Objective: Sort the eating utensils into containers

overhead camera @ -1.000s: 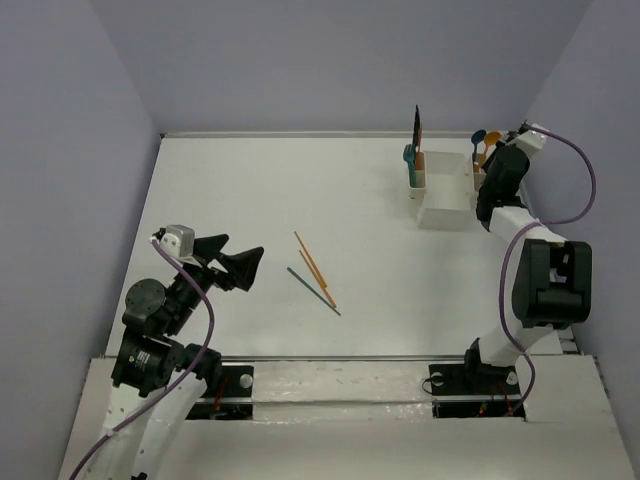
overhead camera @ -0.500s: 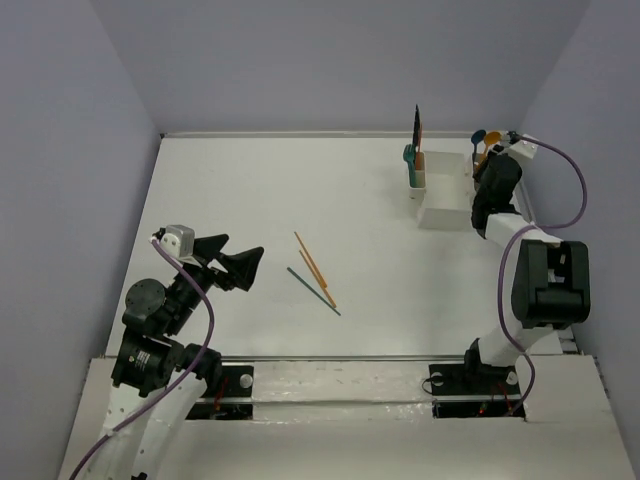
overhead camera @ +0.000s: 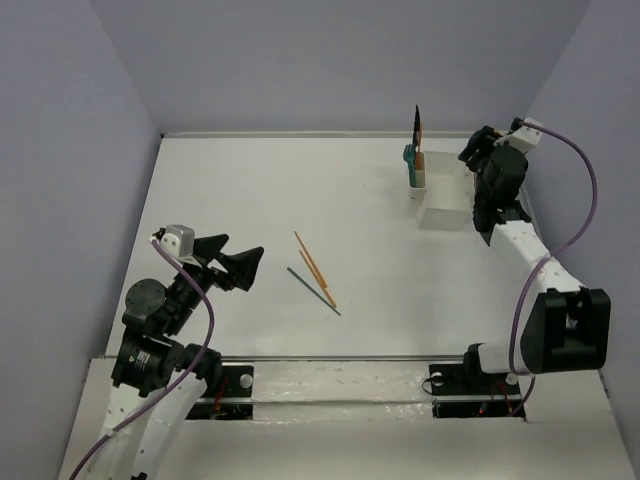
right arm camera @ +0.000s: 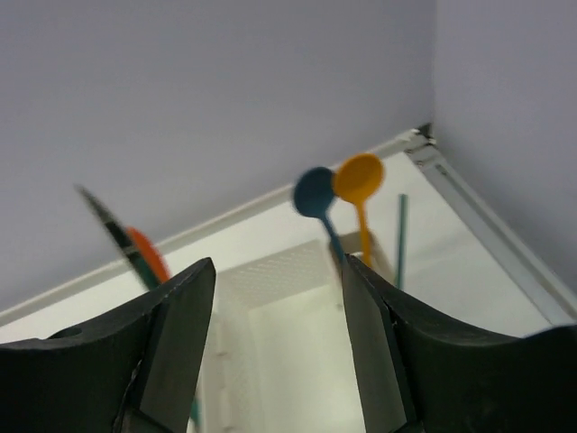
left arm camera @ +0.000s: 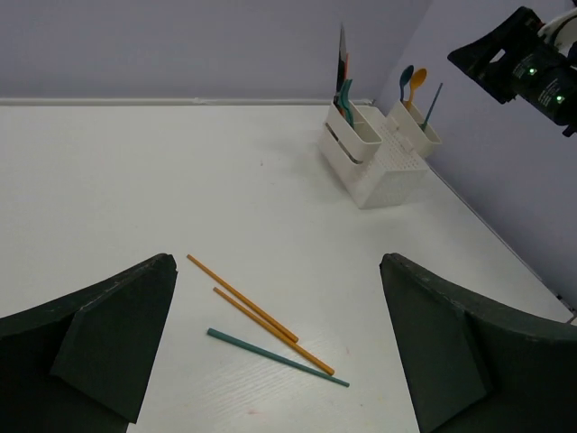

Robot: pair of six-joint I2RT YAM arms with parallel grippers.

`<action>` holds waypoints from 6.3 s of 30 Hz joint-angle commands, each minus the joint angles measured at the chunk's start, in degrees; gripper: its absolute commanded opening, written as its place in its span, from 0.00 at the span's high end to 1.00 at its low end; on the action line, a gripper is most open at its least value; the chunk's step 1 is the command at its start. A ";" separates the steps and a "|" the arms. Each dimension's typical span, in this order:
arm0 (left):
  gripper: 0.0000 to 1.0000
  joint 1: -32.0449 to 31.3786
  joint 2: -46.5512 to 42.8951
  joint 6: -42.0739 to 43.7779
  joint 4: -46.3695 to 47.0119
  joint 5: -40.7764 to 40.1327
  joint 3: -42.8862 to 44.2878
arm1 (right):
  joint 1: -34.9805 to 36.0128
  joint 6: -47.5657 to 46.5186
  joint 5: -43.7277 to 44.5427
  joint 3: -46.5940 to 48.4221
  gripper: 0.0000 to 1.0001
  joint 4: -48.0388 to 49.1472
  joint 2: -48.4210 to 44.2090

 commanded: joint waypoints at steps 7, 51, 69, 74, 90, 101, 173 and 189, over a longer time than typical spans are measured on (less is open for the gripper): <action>0.01 -0.27 0.43 0.06 2.47 -0.51 -0.04 | 25.46 -3.43 -26.77 13.08 0.42 -22.11 8.71; 0.01 0.79 1.22 0.23 2.91 0.89 -0.12 | 48.51 -4.04 -13.51 29.18 0.72 -44.18 39.67; 0.01 0.79 0.78 0.32 2.99 0.81 -0.12 | 49.04 -5.71 -6.12 28.04 0.80 -48.32 39.06; 0.01 0.79 0.61 0.23 2.82 0.81 -0.12 | 47.98 -5.63 -7.35 26.19 0.74 -48.31 38.71; 0.01 0.79 0.16 0.32 2.91 1.07 -0.12 | 43.60 -3.52 -5.43 17.85 1.00 -37.71 26.53; 0.01 0.26 -0.71 0.23 2.73 0.81 -0.04 | 27.86 1.32 -1.56 -1.84 1.00 -14.93 -3.02; 0.01 -3.78 -1.60 0.58 2.55 -1.74 0.40 | -2.47 2.78 2.16 5.28 0.04 -4.27 3.83; 0.01 0.61 2.01 0.32 2.03 -4.64 0.58 | 34.70 0.88 -12.26 1.49 0.01 -22.03 1.00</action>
